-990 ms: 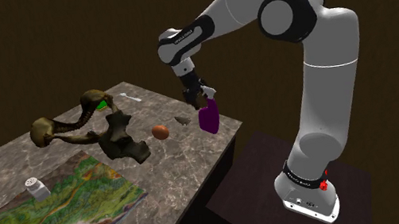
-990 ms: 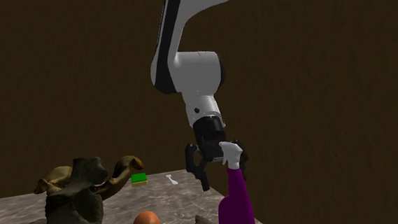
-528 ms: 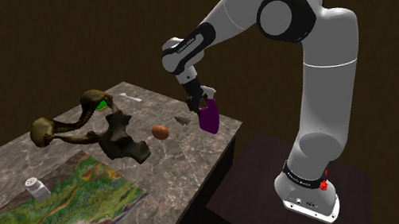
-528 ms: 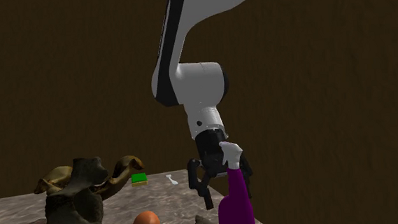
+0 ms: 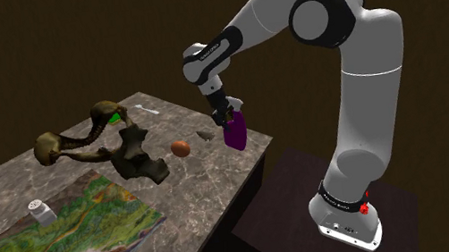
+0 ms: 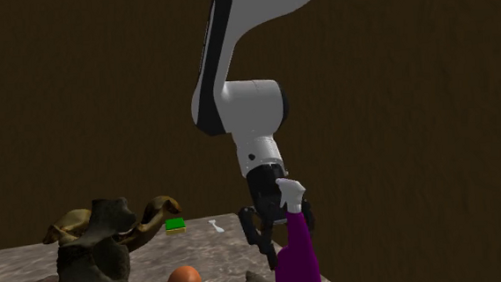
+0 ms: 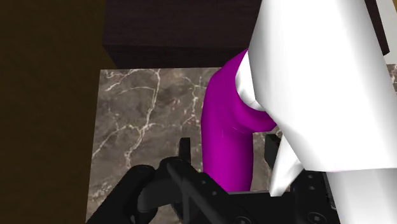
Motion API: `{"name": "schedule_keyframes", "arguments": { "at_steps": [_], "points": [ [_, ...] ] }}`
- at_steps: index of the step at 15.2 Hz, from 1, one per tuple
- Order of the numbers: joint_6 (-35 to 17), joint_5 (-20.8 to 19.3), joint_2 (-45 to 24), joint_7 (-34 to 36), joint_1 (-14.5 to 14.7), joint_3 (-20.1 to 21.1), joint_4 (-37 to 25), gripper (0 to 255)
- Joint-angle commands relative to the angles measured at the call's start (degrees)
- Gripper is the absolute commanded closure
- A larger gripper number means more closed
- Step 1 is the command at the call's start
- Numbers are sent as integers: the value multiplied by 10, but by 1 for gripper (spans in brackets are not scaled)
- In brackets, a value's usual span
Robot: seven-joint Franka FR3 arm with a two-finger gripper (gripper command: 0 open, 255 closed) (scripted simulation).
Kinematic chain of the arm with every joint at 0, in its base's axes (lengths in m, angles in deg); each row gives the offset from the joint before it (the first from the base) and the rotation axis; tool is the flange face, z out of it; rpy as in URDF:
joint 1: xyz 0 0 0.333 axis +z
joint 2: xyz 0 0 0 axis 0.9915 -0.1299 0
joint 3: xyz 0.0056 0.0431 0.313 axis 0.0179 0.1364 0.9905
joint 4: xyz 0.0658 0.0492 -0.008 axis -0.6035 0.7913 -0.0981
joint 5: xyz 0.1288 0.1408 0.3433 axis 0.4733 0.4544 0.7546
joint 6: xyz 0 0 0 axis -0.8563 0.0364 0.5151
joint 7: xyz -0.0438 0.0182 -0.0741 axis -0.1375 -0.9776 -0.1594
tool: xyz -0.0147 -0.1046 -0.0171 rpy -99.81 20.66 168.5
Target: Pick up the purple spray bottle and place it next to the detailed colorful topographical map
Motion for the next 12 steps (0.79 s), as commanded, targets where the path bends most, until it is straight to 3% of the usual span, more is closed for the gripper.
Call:
{"name": "schedule_keyframes", "arguments": {
  "at_steps": [1,12],
  "points": [
    [0,0,0,0,0,0,0,255],
    [20,-1,13,0,1,0,-8,255]
  ]
}}
